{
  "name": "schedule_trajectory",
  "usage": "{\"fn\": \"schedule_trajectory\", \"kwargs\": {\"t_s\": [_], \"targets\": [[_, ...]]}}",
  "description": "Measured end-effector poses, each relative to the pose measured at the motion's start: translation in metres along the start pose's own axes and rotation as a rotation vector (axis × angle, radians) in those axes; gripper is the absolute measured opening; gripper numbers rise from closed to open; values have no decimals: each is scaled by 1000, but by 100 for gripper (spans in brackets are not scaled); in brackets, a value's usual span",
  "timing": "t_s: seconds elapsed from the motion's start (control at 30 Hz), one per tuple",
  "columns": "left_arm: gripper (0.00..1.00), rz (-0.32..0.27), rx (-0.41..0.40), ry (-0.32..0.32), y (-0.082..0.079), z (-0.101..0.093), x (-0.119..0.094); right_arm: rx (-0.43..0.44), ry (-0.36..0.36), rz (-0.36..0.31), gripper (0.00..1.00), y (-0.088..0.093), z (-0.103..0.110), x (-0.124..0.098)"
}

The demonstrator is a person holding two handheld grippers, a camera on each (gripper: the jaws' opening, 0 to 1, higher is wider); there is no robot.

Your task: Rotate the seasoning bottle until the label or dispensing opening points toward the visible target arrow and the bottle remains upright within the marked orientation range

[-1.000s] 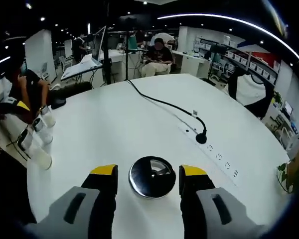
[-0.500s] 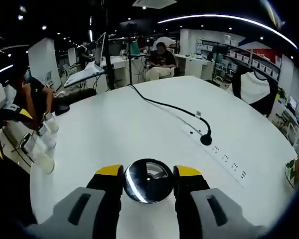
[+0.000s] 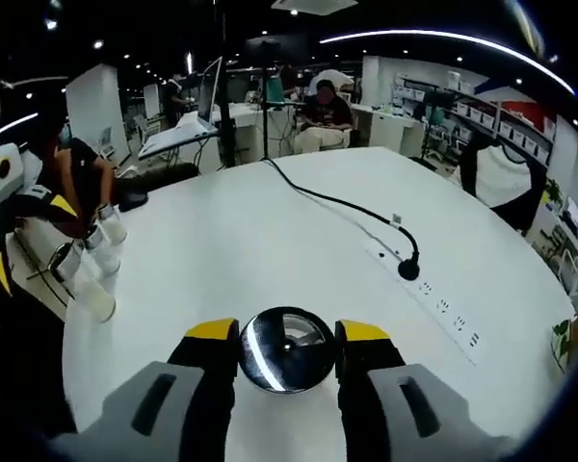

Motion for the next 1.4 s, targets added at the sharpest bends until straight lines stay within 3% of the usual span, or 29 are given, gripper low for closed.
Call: {"fn": "schedule_trajectory", "kwargs": {"t_s": [0.43, 0.77, 0.9, 1.4], "targets": [[82, 3, 20, 32, 11, 0, -16, -17, -15, 20, 38, 4, 46, -10], [81, 15, 25, 50, 29, 7, -37, -32, -32, 37, 38, 1, 82, -11], [81, -19, -11, 59, 30, 9, -42, -49, -54, 44, 38, 1, 98, -11], [81, -24, 1, 77, 40, 28, -57, -101, -101, 63, 38, -3, 157, -4]]}}
Point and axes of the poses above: the point that each gripper's makers call its tool centre point, and the gripper's own axes: x roughly forward along the fingers, z roughly to its left, y roughly out of its underside, the point moved 3 cm from there along -x, roughly backward along the fingers, and after that the axes turned 5 degrees about z, right-handed, at the moved point
